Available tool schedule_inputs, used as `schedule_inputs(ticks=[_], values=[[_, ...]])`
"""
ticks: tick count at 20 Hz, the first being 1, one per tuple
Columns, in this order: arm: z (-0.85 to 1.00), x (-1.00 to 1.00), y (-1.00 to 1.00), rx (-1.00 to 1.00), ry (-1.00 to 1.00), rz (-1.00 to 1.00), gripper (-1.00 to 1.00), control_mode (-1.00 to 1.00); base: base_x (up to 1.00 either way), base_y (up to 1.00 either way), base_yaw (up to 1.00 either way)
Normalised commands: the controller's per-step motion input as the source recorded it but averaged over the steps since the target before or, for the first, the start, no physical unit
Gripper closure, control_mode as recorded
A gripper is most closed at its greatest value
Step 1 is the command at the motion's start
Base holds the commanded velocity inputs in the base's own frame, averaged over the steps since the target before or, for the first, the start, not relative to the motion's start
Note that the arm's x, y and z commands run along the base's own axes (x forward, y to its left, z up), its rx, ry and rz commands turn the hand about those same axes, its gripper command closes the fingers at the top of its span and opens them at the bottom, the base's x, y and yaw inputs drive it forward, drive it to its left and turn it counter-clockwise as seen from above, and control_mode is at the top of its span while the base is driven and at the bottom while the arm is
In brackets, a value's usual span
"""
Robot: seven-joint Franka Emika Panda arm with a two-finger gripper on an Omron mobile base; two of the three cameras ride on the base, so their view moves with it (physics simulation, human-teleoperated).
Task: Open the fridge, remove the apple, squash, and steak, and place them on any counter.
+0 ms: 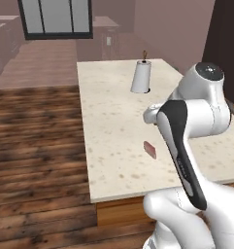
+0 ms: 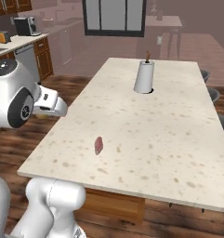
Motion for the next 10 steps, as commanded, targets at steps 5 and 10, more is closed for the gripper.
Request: schedule_inputs(ticks=[5, 10], values=[[-1.00, 0.72, 0.18, 0.02, 0.01, -0.01, 1.00, -1.00, 0.00, 0.00, 0.00], [-0.96, 0.86, 0.00, 0.02, 0.17, 0.00, 1.00, -1.00, 0.00, 0.00, 0.00]])
